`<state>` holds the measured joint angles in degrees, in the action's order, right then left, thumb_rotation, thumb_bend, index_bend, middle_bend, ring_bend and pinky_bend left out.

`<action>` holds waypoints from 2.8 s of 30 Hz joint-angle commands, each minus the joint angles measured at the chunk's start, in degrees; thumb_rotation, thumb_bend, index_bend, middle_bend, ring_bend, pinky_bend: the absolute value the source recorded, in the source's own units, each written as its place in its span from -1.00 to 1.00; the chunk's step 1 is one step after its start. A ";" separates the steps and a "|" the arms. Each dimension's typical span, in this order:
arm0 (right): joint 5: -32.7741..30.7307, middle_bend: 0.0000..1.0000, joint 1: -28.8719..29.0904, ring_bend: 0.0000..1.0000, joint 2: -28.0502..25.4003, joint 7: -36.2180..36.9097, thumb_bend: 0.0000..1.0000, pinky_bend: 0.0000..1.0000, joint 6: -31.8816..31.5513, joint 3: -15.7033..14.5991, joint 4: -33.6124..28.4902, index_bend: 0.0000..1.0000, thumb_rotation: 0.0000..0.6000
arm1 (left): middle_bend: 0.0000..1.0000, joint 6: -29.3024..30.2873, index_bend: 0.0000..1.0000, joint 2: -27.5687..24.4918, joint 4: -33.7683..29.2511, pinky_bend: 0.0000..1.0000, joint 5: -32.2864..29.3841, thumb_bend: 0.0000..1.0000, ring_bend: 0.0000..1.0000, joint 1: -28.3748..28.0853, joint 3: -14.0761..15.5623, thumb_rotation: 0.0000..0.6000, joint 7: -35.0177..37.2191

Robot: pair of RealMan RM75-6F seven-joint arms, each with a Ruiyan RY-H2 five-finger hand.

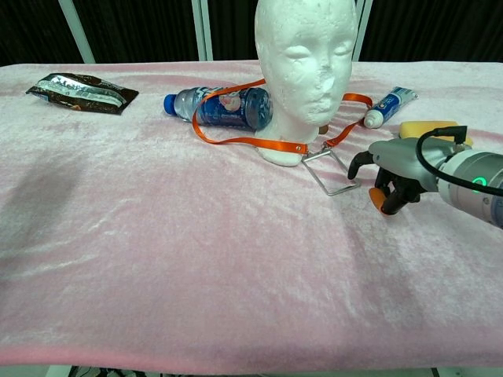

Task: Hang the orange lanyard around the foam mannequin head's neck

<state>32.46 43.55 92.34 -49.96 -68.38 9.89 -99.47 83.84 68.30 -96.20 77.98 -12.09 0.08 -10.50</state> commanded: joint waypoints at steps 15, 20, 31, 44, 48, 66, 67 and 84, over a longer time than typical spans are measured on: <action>-0.44 0.50 0.67 0.50 0.69 -0.59 0.27 0.14 -1.07 -1.78 -0.34 -0.47 1.00 | -0.65 -0.32 -0.64 0.18 0.19 -0.98 0.59 -0.79 -1.00 1.07 -1.54 1.00 -0.07; -0.43 0.50 0.47 0.51 0.36 -0.24 0.27 0.14 -0.82 -2.52 -0.78 -0.44 1.00 | -0.65 -0.43 -0.64 0.25 0.06 -0.98 0.72 -0.79 -1.00 1.31 -1.87 1.00 -0.26; -0.07 0.50 0.34 0.51 -0.49 -0.97 0.29 0.14 -1.40 -4.35 -3.66 -0.36 1.00 | -0.65 -0.73 -0.64 0.28 -0.13 -0.98 0.97 -0.79 -1.00 1.77 -2.45 1.00 -0.25; -1.20 0.50 0.56 0.52 -2.07 -3.37 0.30 0.14 -3.07 -6.49 -10.33 -0.31 1.00 | -0.65 -0.94 -0.64 0.26 -0.13 -0.98 1.20 -0.79 -1.00 2.17 -2.95 1.00 -0.42; -0.87 0.50 0.50 0.52 -2.65 -3.61 0.31 0.14 -3.47 -7.38 -12.26 -0.30 1.00 | -0.65 -1.10 -0.64 0.23 -0.16 -0.98 1.03 -0.79 -1.00 2.25 -3.18 1.00 -0.40; 2.29 0.49 -0.30 0.51 -4.97 -3.40 0.28 0.14 -4.49 -11.50 -19.68 -0.44 1.00 | -0.65 -0.65 -0.64 0.99 0.51 -0.98 0.99 -0.79 -1.00 2.63 -4.13 1.00 -0.77; 2.41 0.49 -0.28 0.51 -4.94 -3.26 0.21 0.14 -4.52 -11.42 -19.56 -0.55 1.00 | -0.65 -0.67 -0.64 1.00 0.53 -0.98 0.95 -0.79 -1.00 2.65 -4.17 1.00 -0.78; 7.04 -0.39 -4.56 -0.28 -21.80 13.68 -0.47 -0.42 -3.48 -2.64 -20.38 -0.97 1.00 | -0.65 -1.39 -0.64 0.67 0.22 -0.98 1.60 -0.79 -1.00 2.68 -4.18 1.00 0.18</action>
<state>37.90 41.04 76.46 -40.56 -72.10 5.70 -118.63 82.40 69.02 -95.91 79.51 -9.45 -4.13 -10.37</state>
